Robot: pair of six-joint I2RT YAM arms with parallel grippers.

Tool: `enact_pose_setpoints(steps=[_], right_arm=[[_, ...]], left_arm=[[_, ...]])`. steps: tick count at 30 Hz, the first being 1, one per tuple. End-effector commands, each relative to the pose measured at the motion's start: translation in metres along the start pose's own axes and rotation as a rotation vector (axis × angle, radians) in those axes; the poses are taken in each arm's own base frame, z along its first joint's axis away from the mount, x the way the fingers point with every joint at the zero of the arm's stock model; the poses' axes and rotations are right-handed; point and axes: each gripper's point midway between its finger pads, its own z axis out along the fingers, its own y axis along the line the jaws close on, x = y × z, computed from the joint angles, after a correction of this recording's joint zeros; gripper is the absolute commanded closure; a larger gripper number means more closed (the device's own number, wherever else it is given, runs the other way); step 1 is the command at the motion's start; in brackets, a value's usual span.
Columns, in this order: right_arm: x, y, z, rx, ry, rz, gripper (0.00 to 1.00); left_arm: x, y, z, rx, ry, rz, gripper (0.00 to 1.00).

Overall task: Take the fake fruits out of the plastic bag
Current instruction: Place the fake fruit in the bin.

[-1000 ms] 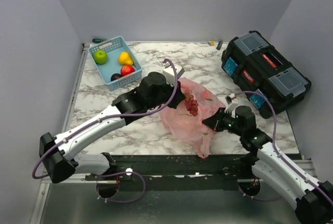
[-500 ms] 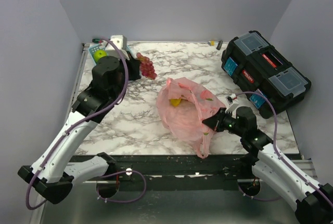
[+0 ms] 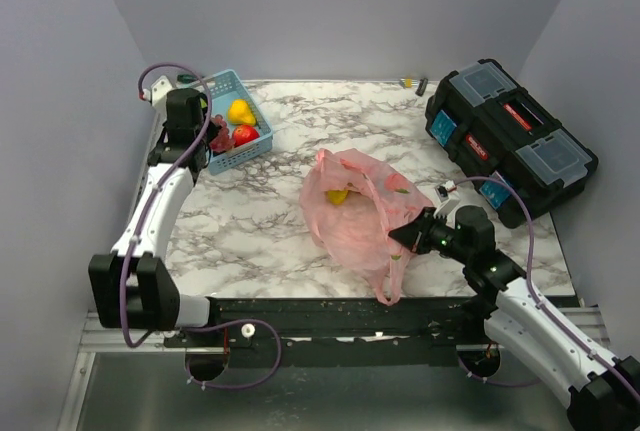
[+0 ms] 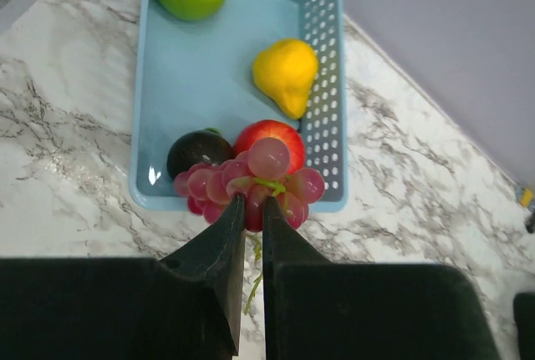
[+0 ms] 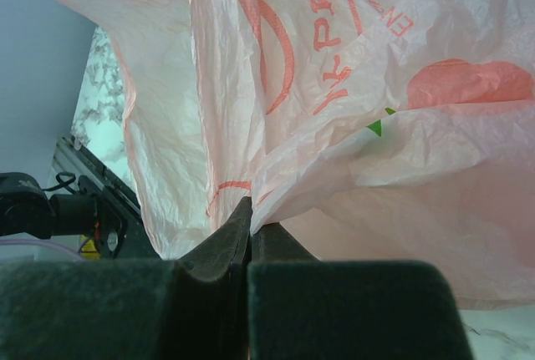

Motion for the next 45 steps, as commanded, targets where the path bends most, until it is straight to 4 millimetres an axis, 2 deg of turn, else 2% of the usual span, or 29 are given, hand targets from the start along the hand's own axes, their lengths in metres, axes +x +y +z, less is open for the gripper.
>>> enact_pose_setpoints(steps=[1, 3, 7, 11, 14, 19, 22, 24, 25, 26, 32, 34, 39, 42, 43, 45], right_arm=[[0.009, 0.003, -0.003, -0.029, 0.024, 0.002, 0.99], [0.009, 0.003, -0.003, -0.031, 0.018, 0.001, 0.99], [0.009, 0.003, -0.003, -0.032, 0.018, -0.002, 0.99], [0.01, 0.002, -0.001, -0.027, 0.027, 0.0, 0.99], [0.01, 0.001, 0.0, -0.023, 0.03, 0.0, 0.99], [0.011, 0.0, 0.001, -0.023, 0.036, 0.002, 0.99], [0.011, 0.0, 0.001, -0.019, 0.036, 0.002, 0.99], [0.011, -0.001, 0.001, -0.017, 0.037, 0.002, 0.99], [0.011, -0.001, 0.002, -0.016, 0.038, 0.003, 0.99], [0.011, -0.001, 0.001, -0.018, 0.039, 0.003, 0.99], [0.012, 0.0, 0.0, -0.02, 0.032, 0.004, 0.99], [0.011, 0.0, 0.0, -0.021, 0.032, 0.006, 0.99], [0.011, -0.001, 0.001, -0.018, 0.034, 0.005, 0.99], [0.012, -0.002, 0.002, -0.014, 0.039, 0.006, 0.99], [0.011, -0.002, 0.001, -0.014, 0.036, 0.005, 0.99], [0.011, -0.001, 0.001, -0.016, 0.035, 0.005, 0.99]], left_arm=[[-0.027, -0.002, 0.04, -0.043, -0.037, -0.057, 1.0], [-0.032, 0.006, 0.057, -0.072, -0.02, -0.051, 1.0], [-0.029, 0.018, 0.086, -0.126, 0.025, -0.037, 1.0], [-0.015, 0.029, 0.109, -0.124, 0.117, -0.082, 1.0], [0.004, 0.033, 0.124, -0.073, 0.224, -0.113, 1.0], [0.03, 0.052, 0.138, -0.042, 0.323, -0.194, 1.0], [0.035, 0.061, 0.14, -0.049, 0.343, -0.232, 0.97], [0.035, 0.059, 0.141, -0.016, 0.352, -0.248, 0.94], [0.034, 0.056, 0.141, 0.006, 0.356, -0.252, 0.91], [0.032, 0.054, 0.141, 0.022, 0.355, -0.254, 0.84], [0.017, 0.037, 0.13, 0.094, 0.342, -0.277, 0.44], [0.01, 0.029, 0.122, 0.123, 0.33, -0.291, 0.37], [-0.008, -0.004, 0.093, 0.245, 0.324, -0.339, 0.33], [-0.013, -0.028, 0.067, 0.327, 0.329, -0.351, 0.32], [-0.005, -0.059, 0.035, 0.432, 0.359, -0.327, 0.31], [0.014, -0.082, 0.01, 0.494, 0.397, -0.277, 0.3]])
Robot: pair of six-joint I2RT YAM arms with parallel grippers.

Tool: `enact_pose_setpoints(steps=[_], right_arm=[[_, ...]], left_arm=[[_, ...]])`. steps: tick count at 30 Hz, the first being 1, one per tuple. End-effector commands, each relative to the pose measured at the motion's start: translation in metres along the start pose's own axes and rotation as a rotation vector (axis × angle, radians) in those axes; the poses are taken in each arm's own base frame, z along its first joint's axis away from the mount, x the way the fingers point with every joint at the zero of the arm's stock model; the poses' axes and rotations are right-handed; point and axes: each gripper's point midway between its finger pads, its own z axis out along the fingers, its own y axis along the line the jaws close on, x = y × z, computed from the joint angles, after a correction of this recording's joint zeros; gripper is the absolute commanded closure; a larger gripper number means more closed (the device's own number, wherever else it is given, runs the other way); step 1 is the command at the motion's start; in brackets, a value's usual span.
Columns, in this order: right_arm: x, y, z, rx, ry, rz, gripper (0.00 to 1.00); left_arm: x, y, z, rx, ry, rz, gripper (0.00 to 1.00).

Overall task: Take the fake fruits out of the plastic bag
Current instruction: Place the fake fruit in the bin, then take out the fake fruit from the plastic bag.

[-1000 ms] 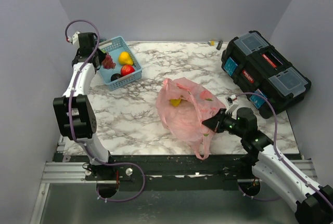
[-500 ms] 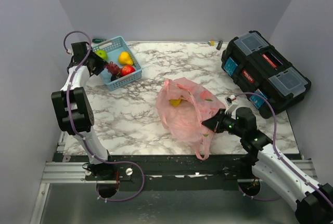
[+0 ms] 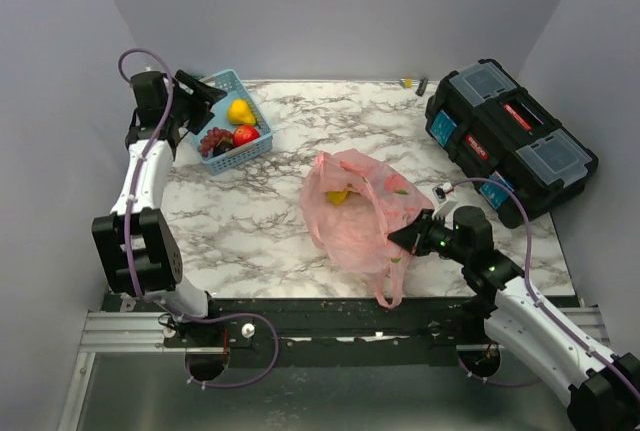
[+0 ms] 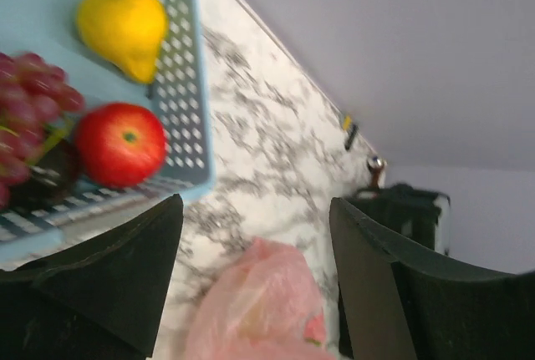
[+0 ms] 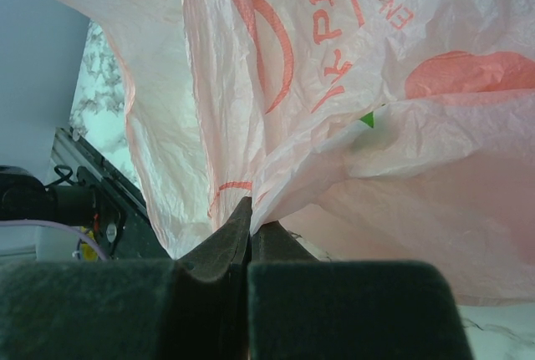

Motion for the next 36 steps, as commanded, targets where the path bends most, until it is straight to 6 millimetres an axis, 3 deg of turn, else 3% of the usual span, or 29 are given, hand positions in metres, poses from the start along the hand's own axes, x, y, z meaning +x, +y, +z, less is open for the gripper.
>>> enact_pose_setpoints(steps=[1, 2, 4, 9, 13, 15, 19, 26, 29, 32, 34, 36], right_arm=[[0.004, 0.0, 0.0, -0.009, 0.006, -0.001, 0.99], [0.004, 0.0, 0.0, -0.01, 0.007, 0.0, 0.99], [0.003, 0.001, -0.001, -0.014, 0.002, -0.001, 0.99], [0.0, 0.002, -0.003, -0.016, -0.024, -0.008, 0.99], [-0.001, 0.001, -0.002, -0.007, -0.019, -0.01, 0.99], [0.001, 0.001, -0.001, -0.01, -0.008, -0.008, 0.99], [0.002, 0.002, 0.0, -0.019, 0.002, -0.011, 0.99], [-0.013, 0.017, 0.003, -0.025, 0.05, -0.035, 0.99], [-0.018, 0.043, 0.006, -0.133, 0.117, -0.076, 0.99], [-0.032, 0.087, 0.001, -0.258, 0.162, -0.176, 0.99], [-0.034, 0.112, 0.002, -0.307, 0.181, -0.264, 0.99], [-0.028, 0.124, 0.011, -0.336, 0.217, -0.291, 0.99]], left_arm=[[0.08, -0.073, -0.037, 0.217, 0.167, 0.101, 0.29], [0.096, -0.079, -0.042, 0.242, 0.201, 0.13, 0.29], [0.152, -0.096, -0.055, 0.305, 0.315, 0.215, 0.29], [0.26, -0.106, -0.099, 0.392, 0.513, 0.404, 0.27], [0.317, -0.11, -0.14, 0.473, 0.568, 0.563, 0.23], [0.333, -0.114, -0.16, 0.507, 0.559, 0.639, 0.2], [0.346, -0.124, -0.196, 0.61, 0.477, 0.734, 0.18], [0.328, -0.136, -0.224, 0.667, 0.398, 0.741, 0.16], [0.325, -0.138, -0.233, 0.698, 0.4, 0.757, 0.16], [0.316, -0.139, -0.242, 0.703, 0.375, 0.758, 0.15], [0.306, -0.144, -0.252, 0.717, 0.354, 0.782, 0.15], [0.301, -0.144, -0.259, 0.736, 0.339, 0.808, 0.15]])
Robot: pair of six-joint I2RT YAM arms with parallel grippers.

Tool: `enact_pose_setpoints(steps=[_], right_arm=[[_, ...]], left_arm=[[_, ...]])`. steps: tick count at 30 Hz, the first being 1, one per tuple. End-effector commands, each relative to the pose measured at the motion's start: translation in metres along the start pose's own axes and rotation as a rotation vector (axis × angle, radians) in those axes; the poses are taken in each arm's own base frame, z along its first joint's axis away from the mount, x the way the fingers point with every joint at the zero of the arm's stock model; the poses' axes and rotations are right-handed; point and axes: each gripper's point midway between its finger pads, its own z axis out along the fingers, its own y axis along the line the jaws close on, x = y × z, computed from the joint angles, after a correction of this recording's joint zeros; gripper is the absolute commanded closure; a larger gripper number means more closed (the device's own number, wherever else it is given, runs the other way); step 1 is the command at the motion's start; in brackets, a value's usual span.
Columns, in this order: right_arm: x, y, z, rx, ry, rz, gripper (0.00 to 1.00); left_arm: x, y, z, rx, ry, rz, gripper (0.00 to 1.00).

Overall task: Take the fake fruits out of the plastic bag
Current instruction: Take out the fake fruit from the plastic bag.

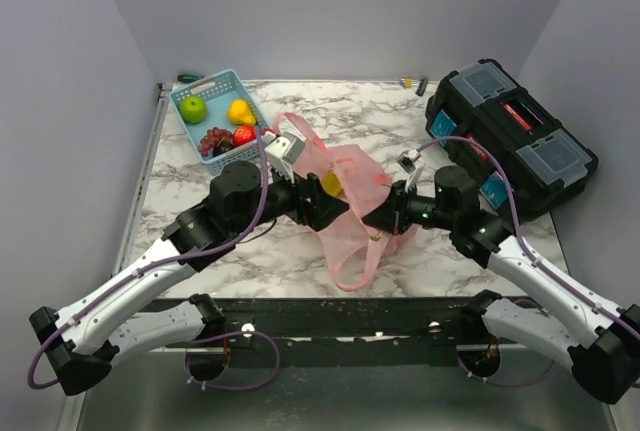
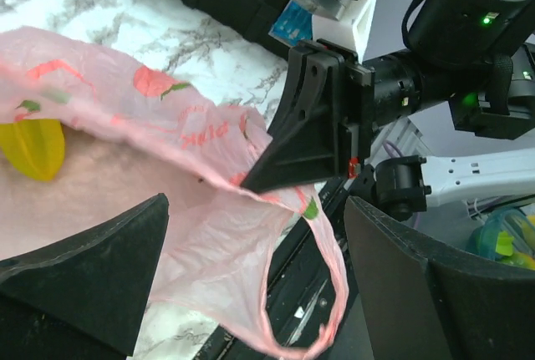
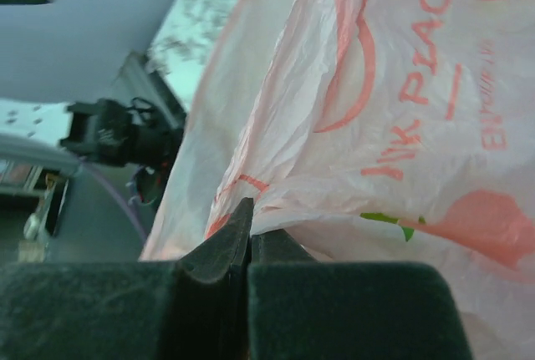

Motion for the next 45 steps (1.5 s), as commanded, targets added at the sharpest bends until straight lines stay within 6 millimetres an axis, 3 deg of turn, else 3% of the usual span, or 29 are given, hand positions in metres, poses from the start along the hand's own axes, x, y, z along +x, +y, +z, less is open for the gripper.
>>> enact_pose_setpoints(steps=[1, 5, 10, 13, 16, 21, 27, 30, 36, 40, 45], right_arm=[[-0.001, 0.039, 0.015, -0.137, 0.082, -0.123, 0.99], [0.008, 0.032, 0.033, -0.124, 0.153, -0.047, 0.99], [0.018, 0.003, 0.014, 0.041, 0.07, -0.007, 0.99], [0.032, -0.014, 0.003, 0.14, 0.061, 0.059, 0.99], [0.058, -0.019, 0.006, 0.102, 0.102, 0.122, 0.99], [0.095, -0.022, 0.016, 0.028, 0.184, 0.23, 0.99], [0.116, -0.058, 0.013, 0.186, 0.198, 0.235, 0.99], [0.114, -0.059, 0.014, 0.191, 0.183, 0.23, 0.99], [0.076, -0.054, 0.009, 0.222, 0.055, 0.175, 0.99], [0.068, -0.061, 0.002, 0.293, 0.034, 0.158, 0.99], [0.061, -0.062, -0.003, 0.297, -0.027, 0.143, 0.99]], left_arm=[[-0.023, -0.008, -0.026, 0.002, -0.068, 0.098, 0.15], [-0.004, 0.003, -0.032, -0.029, -0.031, 0.083, 0.16], [0.034, 0.017, -0.028, -0.043, 0.064, 0.038, 0.19], [0.053, 0.008, -0.017, 0.033, 0.138, 0.013, 0.21], [0.07, 0.004, -0.002, 0.069, 0.187, 0.015, 0.21], [0.085, 0.009, 0.02, 0.016, 0.28, 0.027, 0.22], [0.103, 0.023, 0.038, -0.057, 0.343, 0.048, 0.29], [0.108, 0.028, 0.043, -0.062, 0.325, 0.054, 0.33], [0.115, 0.028, 0.041, -0.048, 0.315, 0.071, 0.37], [0.12, 0.053, 0.039, -0.172, 0.315, 0.083, 0.37], [0.134, 0.068, 0.049, -0.222, 0.357, 0.103, 0.39]])
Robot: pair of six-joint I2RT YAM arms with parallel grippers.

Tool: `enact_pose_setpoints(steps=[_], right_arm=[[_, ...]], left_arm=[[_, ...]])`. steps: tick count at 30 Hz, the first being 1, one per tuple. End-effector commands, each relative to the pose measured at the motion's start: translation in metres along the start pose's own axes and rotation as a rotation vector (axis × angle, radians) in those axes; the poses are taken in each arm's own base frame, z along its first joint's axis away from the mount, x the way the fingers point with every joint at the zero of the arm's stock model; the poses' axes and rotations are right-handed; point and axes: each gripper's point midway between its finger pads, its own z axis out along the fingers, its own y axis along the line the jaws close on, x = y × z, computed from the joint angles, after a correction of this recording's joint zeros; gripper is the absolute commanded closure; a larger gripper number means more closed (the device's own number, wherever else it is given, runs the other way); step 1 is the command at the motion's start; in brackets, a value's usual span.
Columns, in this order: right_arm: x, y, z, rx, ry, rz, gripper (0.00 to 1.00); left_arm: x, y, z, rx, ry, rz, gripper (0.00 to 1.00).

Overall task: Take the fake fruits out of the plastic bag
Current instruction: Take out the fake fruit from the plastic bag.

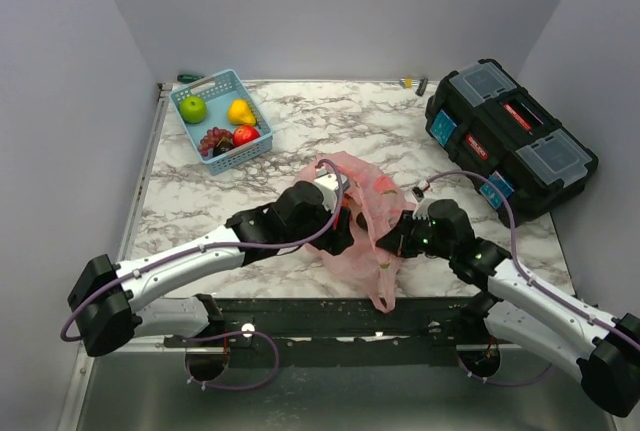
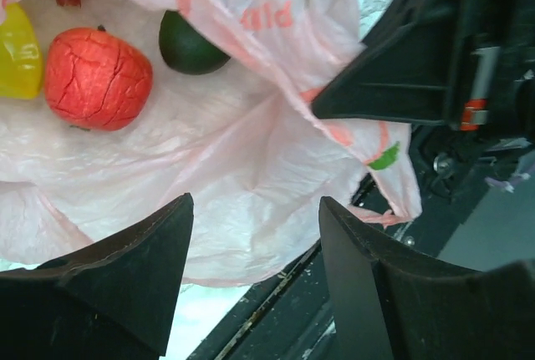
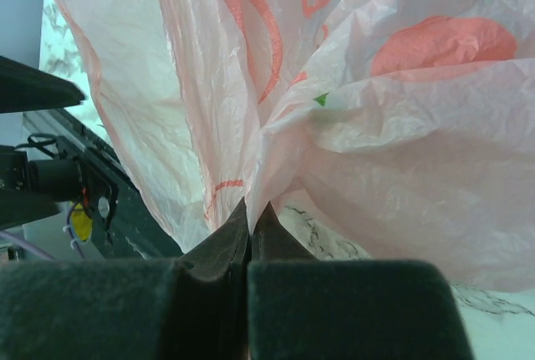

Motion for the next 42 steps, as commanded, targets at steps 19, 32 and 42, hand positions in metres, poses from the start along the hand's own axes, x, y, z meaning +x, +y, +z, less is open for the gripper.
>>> enact_pose_setpoints(steps=[19, 32, 42], right_arm=[[-0.014, -0.011, -0.021, 0.061, -0.132, -0.014, 0.99], [-0.013, -0.008, -0.019, 0.036, -0.13, -0.037, 0.99], [-0.013, -0.006, -0.019, 0.022, -0.132, -0.036, 0.99]], left_arm=[[-0.018, 0.067, 0.08, -0.412, 0.07, 0.058, 0.22], [-0.01, 0.095, 0.107, -0.44, 0.127, 0.005, 0.2], [-0.002, 0.104, 0.122, -0.457, 0.177, 0.001, 0.22]])
